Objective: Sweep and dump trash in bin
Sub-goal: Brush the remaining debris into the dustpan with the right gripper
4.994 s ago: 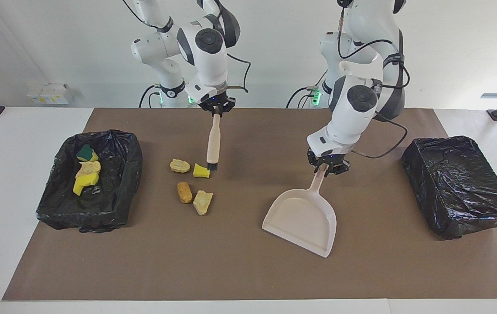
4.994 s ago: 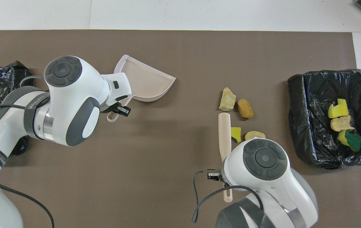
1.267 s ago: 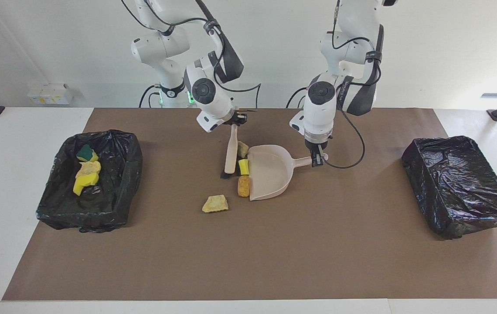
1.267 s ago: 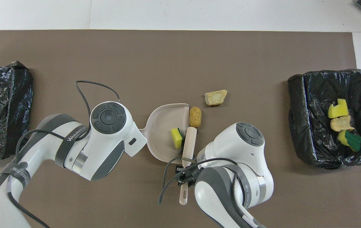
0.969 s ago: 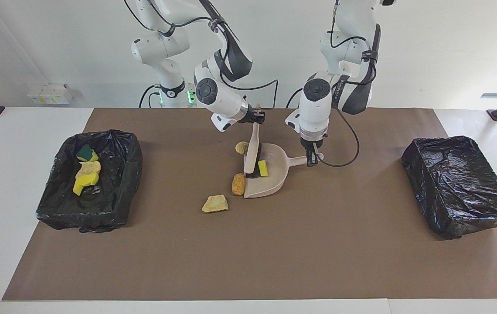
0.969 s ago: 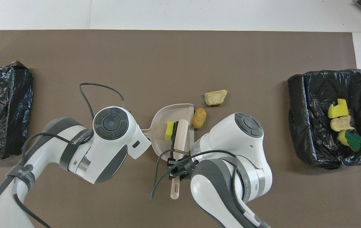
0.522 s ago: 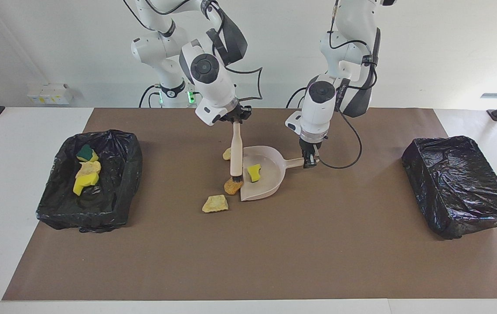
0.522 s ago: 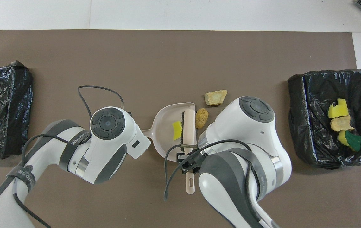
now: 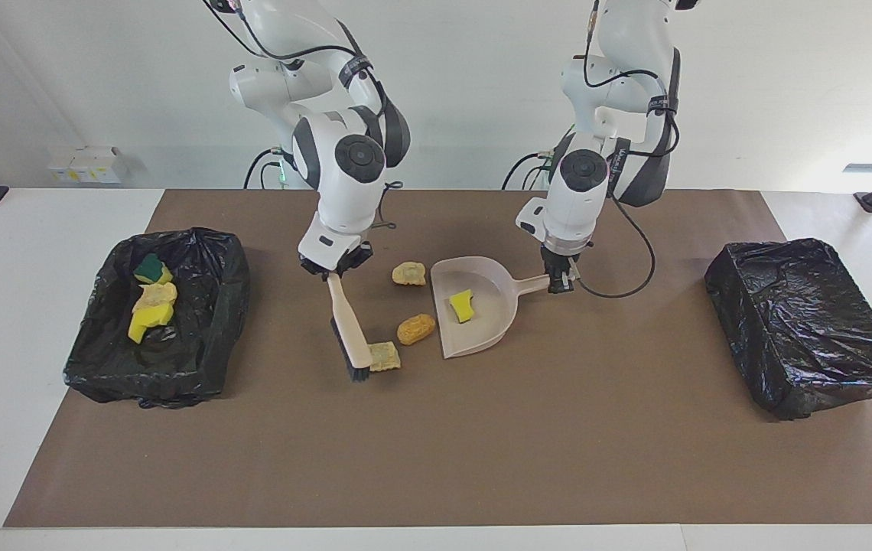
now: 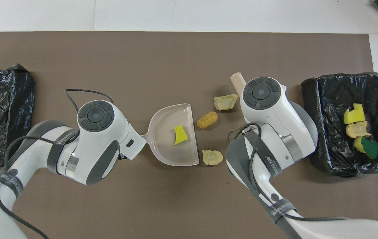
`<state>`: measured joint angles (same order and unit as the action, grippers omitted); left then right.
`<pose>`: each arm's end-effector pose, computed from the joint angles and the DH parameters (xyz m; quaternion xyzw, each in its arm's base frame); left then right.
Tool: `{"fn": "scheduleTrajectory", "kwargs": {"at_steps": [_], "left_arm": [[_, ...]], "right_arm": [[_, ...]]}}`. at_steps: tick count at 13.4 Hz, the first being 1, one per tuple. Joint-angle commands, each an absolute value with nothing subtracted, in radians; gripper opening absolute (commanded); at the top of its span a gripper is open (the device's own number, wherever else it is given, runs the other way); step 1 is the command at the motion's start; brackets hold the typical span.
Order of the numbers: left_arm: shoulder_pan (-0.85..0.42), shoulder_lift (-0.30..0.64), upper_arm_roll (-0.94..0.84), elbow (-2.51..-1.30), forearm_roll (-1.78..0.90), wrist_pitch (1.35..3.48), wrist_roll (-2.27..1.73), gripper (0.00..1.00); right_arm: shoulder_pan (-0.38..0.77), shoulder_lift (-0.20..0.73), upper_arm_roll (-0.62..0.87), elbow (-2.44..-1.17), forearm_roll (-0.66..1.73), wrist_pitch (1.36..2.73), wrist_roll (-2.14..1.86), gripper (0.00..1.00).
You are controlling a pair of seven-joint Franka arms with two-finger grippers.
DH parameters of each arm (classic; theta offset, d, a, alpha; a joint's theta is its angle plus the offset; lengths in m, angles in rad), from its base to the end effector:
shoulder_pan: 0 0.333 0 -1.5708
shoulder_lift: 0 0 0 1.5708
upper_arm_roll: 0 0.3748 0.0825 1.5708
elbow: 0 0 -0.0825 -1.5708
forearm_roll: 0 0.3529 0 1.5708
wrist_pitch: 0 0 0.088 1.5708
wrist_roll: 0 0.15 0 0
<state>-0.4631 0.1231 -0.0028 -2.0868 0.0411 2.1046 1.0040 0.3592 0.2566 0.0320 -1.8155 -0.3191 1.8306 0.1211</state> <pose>0.4770 -0.2359 0.3922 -0.7331 0.6779 0.0552 0.0024 0.5481 0.1832 0.4158 0.9639 0.1905 -0.0785 0.1689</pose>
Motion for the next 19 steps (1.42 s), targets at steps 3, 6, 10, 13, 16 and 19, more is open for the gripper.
{"fn": "scheduleTrajectory", "kwargs": {"at_steps": [3, 6, 10, 13, 16, 19], "left_arm": [[-0.495, 0.101, -0.006, -2.095, 0.031, 2.077, 0.914, 0.00], [-0.497, 0.091, -0.008, -2.121, 0.031, 2.103, 0.891, 0.00], [-0.495, 0.089, -0.008, -2.179, 0.031, 2.237, 0.911, 0.00], [-0.483, 0.095, -0.009, -2.178, 0.019, 2.269, 0.943, 0.00], [-0.450, 0.103, -0.008, -2.171, -0.066, 2.267, 1.044, 0.00], [-0.384, 0.083, -0.009, -2.154, -0.078, 2.218, 1.132, 0.00]], "right_arm": [[0.373, 0.241, 0.051, -1.899, -0.127, 1.779, 0.097, 0.00], [0.406, 0.207, 0.060, -1.943, 0.061, 1.761, 0.075, 0.00], [0.436, 0.206, 0.060, -1.937, 0.381, 1.756, 0.087, 0.00], [0.436, 0.204, 0.052, -1.867, 0.384, 1.706, 0.174, 0.00], [0.396, 0.137, 0.041, -1.818, 0.275, 1.580, 0.325, 0.00], [0.397, -0.018, 0.048, -2.039, 0.103, 1.566, 0.474, 0.00]]}}
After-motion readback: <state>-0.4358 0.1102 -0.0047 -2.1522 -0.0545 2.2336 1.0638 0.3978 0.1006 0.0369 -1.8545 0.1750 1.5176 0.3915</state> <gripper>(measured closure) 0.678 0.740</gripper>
